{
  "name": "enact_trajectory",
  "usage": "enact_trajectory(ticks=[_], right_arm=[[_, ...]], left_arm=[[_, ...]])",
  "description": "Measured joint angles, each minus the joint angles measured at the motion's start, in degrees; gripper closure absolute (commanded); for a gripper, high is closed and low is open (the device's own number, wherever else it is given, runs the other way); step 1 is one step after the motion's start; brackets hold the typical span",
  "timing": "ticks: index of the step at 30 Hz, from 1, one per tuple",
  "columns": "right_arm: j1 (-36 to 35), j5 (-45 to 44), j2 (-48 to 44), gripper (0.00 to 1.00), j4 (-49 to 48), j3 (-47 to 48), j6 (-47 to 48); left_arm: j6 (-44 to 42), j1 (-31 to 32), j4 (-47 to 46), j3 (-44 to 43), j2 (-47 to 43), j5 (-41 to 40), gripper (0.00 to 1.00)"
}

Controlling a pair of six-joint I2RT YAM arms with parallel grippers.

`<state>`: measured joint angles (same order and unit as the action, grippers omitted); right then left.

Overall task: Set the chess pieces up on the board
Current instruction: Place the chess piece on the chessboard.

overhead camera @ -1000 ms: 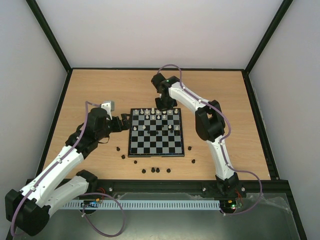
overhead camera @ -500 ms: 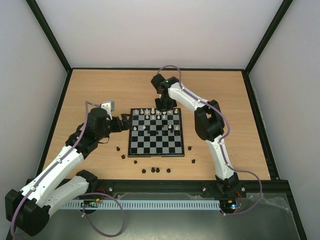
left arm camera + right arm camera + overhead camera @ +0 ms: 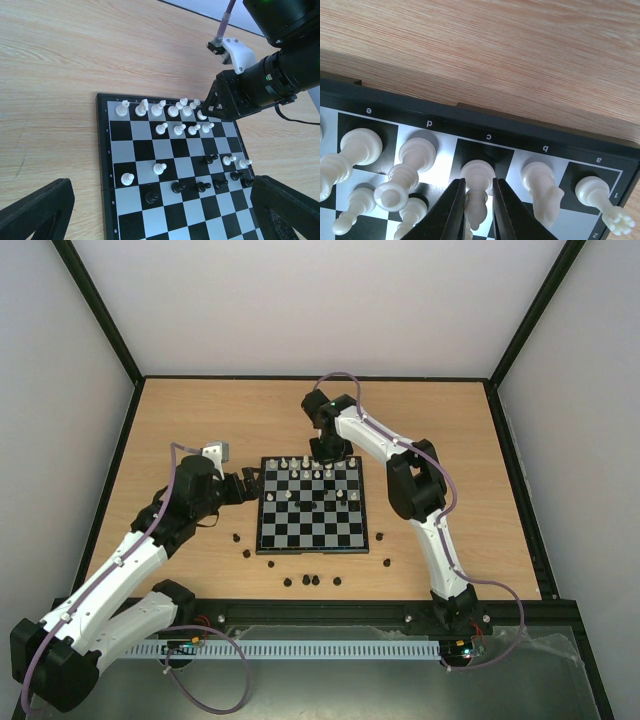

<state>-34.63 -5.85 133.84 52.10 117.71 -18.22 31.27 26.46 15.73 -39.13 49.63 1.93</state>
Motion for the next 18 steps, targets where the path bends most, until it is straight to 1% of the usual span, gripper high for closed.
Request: enact_trajectory(ticks=[2, 5, 12, 15, 18], right_arm=[[0.00, -0.20, 0.02, 0.83, 0.00, 0.11, -0.02], [0.00, -0.46, 0.02, 0.78, -0.04, 0.76, -0.04], [0.00, -0.61, -0.52, 0.60, -1.01, 1.01, -0.15], [0.00, -0.63, -3.30, 0.50, -1.73, -0.07, -0.22], [0.00, -0.57, -9.11, 0.38, -3.43, -4.20, -0.39]], left_arm=[[0.00, 0.00, 0.00, 0.00, 0.00, 0.00, 0.01], [0.00, 0.00, 0.00, 0.00, 0.00, 0.00, 0.00], [0.00, 0.00, 0.00, 0.00, 0.00, 0.00, 0.00], [0.00, 0.00, 0.00, 0.00, -0.17, 0.00, 0.01], [0.00, 0.00, 0.00, 0.00, -0.63, -0.02, 0.00]])
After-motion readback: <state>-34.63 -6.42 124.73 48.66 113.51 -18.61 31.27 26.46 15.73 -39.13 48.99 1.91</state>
